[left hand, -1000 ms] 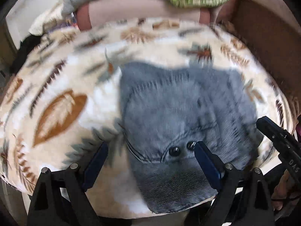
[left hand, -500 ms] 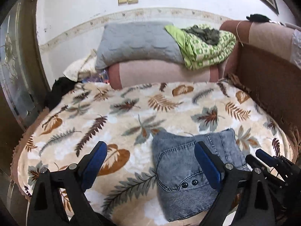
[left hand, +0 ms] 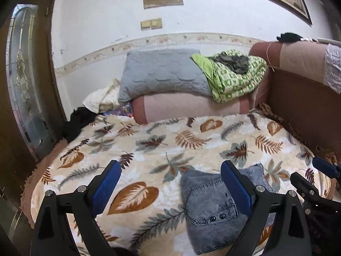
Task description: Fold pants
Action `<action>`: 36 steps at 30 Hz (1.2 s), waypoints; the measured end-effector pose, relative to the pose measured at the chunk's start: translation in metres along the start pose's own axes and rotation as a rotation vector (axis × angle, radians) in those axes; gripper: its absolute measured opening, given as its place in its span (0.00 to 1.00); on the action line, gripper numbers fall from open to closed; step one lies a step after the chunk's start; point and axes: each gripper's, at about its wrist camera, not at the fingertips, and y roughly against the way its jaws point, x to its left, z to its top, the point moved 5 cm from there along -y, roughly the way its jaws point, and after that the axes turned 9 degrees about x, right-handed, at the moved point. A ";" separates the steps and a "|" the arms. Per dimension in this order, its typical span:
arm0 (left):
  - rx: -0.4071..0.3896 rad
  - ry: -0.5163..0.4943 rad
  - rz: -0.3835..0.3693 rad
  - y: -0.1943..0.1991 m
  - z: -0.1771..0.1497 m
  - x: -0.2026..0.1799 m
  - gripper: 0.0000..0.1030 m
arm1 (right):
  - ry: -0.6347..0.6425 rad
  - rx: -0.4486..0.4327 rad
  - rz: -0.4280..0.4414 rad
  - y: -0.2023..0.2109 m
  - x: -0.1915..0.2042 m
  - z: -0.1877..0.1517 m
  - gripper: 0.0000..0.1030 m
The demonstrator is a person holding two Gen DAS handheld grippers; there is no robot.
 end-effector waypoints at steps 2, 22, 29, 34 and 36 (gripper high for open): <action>-0.014 0.004 0.003 0.005 0.003 0.002 0.93 | -0.006 -0.011 -0.004 0.005 0.000 0.004 0.61; 0.012 -0.055 0.042 0.007 0.005 -0.025 0.97 | -0.057 -0.059 0.003 0.007 -0.016 0.003 0.68; 0.011 -0.061 0.054 0.010 0.007 -0.032 0.97 | -0.060 -0.068 0.006 0.007 -0.022 0.002 0.68; 0.005 -0.088 0.097 0.013 0.008 -0.040 0.97 | -0.079 -0.063 -0.003 0.007 -0.030 0.001 0.68; 0.002 -0.094 0.097 0.014 0.009 -0.042 0.97 | -0.091 -0.062 -0.002 0.007 -0.035 0.001 0.68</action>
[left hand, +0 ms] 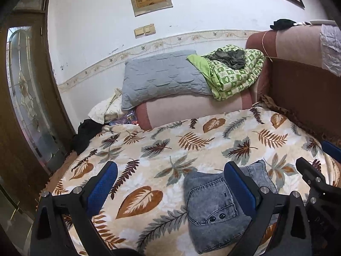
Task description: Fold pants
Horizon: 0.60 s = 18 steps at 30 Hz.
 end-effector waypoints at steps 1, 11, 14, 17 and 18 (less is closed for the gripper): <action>0.000 -0.001 -0.004 0.001 0.000 -0.001 0.97 | -0.004 0.000 0.001 0.000 -0.001 0.000 0.68; 0.002 0.026 -0.027 0.003 0.001 0.001 0.97 | -0.011 0.004 0.007 0.002 -0.003 0.000 0.68; -0.002 0.037 -0.021 0.004 0.001 0.001 0.97 | -0.017 0.005 0.013 0.002 -0.002 0.000 0.68; 0.000 0.049 -0.024 0.004 0.001 0.002 0.97 | -0.014 0.005 0.017 0.002 -0.001 0.000 0.68; 0.001 0.054 -0.024 0.004 0.001 0.003 0.97 | -0.011 0.002 0.019 0.003 0.000 0.001 0.68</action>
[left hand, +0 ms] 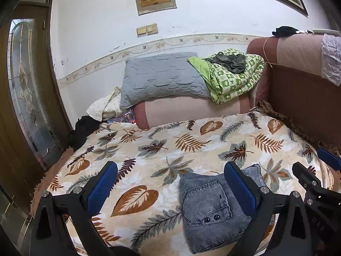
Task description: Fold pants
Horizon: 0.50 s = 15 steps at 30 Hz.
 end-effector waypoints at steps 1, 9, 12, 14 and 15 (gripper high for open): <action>-0.001 0.005 0.001 0.000 0.000 0.000 0.97 | 0.002 -0.003 0.003 0.000 0.001 0.000 0.68; -0.008 0.011 0.010 0.001 0.001 0.001 0.97 | 0.012 0.004 0.005 -0.002 0.005 0.000 0.68; -0.008 0.010 0.012 0.001 0.000 0.001 0.97 | 0.009 0.012 0.005 -0.004 0.004 -0.002 0.68; -0.006 0.007 0.011 0.001 -0.001 0.001 0.97 | 0.008 0.013 0.003 -0.005 0.003 -0.003 0.68; -0.005 0.004 0.011 0.001 -0.001 0.001 0.97 | 0.007 0.014 0.003 -0.005 0.003 -0.003 0.68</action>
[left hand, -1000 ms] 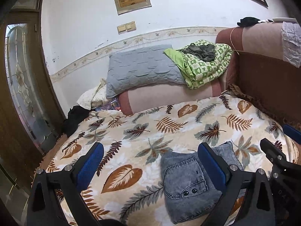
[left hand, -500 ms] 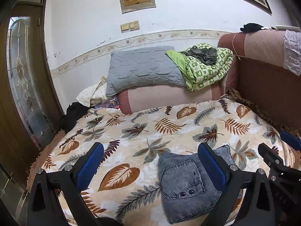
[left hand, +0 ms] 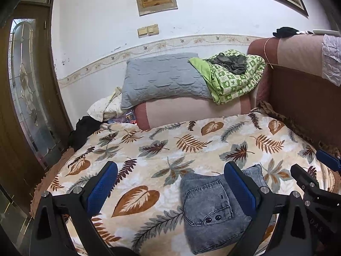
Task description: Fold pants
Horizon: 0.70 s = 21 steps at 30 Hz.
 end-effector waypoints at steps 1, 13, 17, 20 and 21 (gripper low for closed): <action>0.001 -0.002 0.000 0.000 0.000 0.000 0.97 | -0.002 0.002 0.000 0.000 -0.001 0.000 0.68; 0.001 -0.010 -0.012 0.002 0.001 -0.005 0.97 | -0.009 0.009 -0.009 0.000 -0.004 0.000 0.68; 0.007 -0.002 -0.025 0.002 0.001 -0.004 0.97 | -0.009 0.007 -0.008 0.001 -0.003 0.000 0.68; 0.012 -0.002 -0.028 0.001 0.001 -0.002 0.97 | -0.009 0.007 -0.007 0.002 -0.003 0.000 0.68; 0.013 0.001 -0.027 0.001 0.001 -0.002 0.97 | -0.009 0.006 -0.007 0.002 -0.003 0.000 0.68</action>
